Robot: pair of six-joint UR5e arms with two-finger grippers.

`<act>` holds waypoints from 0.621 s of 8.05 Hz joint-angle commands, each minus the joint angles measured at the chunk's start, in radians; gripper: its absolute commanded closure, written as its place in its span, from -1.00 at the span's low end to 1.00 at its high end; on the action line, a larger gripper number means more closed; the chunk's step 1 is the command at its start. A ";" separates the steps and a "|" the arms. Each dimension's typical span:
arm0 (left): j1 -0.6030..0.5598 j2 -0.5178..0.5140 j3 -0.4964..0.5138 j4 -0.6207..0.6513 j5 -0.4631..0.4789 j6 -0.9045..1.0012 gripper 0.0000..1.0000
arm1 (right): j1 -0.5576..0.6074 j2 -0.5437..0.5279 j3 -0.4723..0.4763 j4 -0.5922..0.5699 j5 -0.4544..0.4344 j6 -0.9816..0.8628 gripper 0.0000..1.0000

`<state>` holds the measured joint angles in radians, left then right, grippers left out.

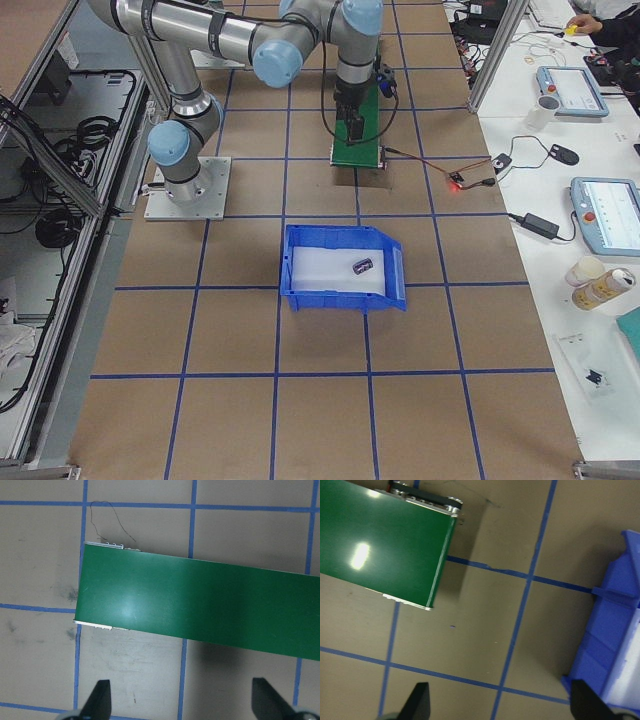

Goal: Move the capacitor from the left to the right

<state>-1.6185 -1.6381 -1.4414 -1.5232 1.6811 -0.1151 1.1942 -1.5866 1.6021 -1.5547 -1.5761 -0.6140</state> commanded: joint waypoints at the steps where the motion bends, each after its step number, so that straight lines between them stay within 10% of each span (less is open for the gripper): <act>1: 0.000 0.003 0.001 -0.002 0.000 0.000 -1.00 | 0.277 -0.029 -0.071 0.094 0.002 0.370 -1.00; 5: 0.002 0.000 0.001 -0.002 0.000 0.000 -1.00 | 0.398 -0.015 -0.071 0.091 0.002 0.524 -1.00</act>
<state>-1.6176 -1.6368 -1.4407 -1.5240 1.6813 -0.1151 1.5692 -1.6094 1.5326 -1.4628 -1.5738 -0.1175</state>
